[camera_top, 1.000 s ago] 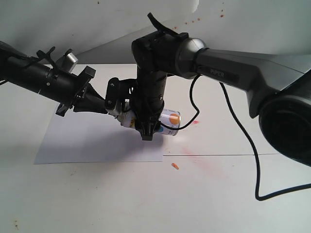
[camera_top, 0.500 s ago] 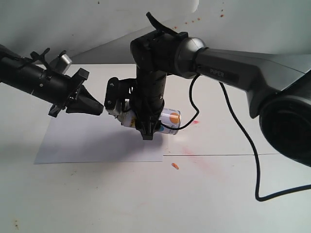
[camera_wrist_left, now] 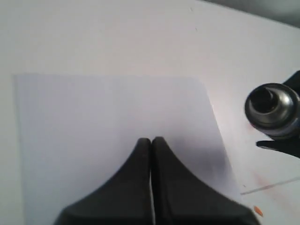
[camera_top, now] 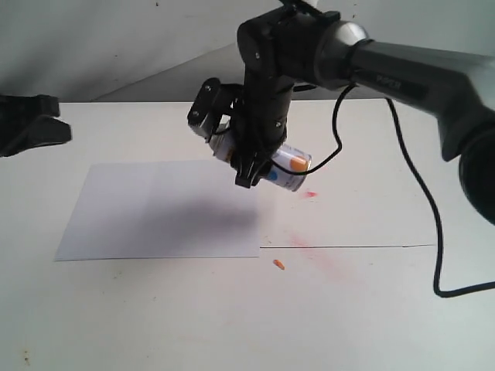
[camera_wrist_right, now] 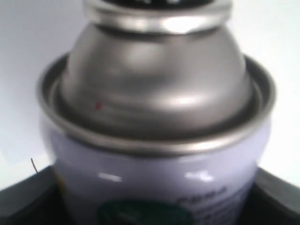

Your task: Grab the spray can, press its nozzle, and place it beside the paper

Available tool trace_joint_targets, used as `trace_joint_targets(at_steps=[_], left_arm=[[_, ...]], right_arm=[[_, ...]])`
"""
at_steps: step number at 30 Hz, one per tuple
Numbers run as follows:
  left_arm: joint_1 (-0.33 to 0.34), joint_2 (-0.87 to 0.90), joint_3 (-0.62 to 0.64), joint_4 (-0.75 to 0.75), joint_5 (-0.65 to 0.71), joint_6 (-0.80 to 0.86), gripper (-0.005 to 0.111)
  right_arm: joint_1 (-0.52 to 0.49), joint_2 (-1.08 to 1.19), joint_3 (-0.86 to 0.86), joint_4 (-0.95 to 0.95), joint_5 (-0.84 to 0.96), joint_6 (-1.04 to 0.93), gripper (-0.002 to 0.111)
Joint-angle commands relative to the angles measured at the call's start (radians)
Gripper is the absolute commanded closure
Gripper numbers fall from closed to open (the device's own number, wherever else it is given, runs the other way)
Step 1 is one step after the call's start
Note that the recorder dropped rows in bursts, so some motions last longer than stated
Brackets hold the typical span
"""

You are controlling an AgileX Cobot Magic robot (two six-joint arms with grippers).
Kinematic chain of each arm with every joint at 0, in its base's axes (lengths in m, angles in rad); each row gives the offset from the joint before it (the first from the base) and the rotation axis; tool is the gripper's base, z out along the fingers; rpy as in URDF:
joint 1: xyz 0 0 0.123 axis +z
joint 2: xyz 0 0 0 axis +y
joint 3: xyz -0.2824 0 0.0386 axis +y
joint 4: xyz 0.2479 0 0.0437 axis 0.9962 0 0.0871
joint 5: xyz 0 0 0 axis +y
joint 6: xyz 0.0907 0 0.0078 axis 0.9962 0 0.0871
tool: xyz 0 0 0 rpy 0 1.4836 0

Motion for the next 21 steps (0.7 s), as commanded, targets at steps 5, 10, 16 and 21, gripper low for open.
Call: trace_joint_targets(at_steps=[5,10,16,21], left_arm=[[0.001,-0.566,0.374,-0.273,-0.349,0.273,0.107],[0.001,-0.844,0.496,-0.283,-0.392,0.273,0.107],[0.001,-1.098,0.587,-0.271,-0.384,0.271,0.107],[0.001,-1.219,0.629,-0.230,-0.368,0.271,0.107]], right_arm=[[-0.089,-0.106,-0.008,0.236,-0.043,0.141,0.108],[-0.165,-0.140,-0.008,0.452,-0.049,0.146,0.108],[-0.224,-0.218,0.037,0.478,-0.117,0.178,0.108],[-0.236,-0.332,0.153,0.505,-0.257,0.178,0.108]])
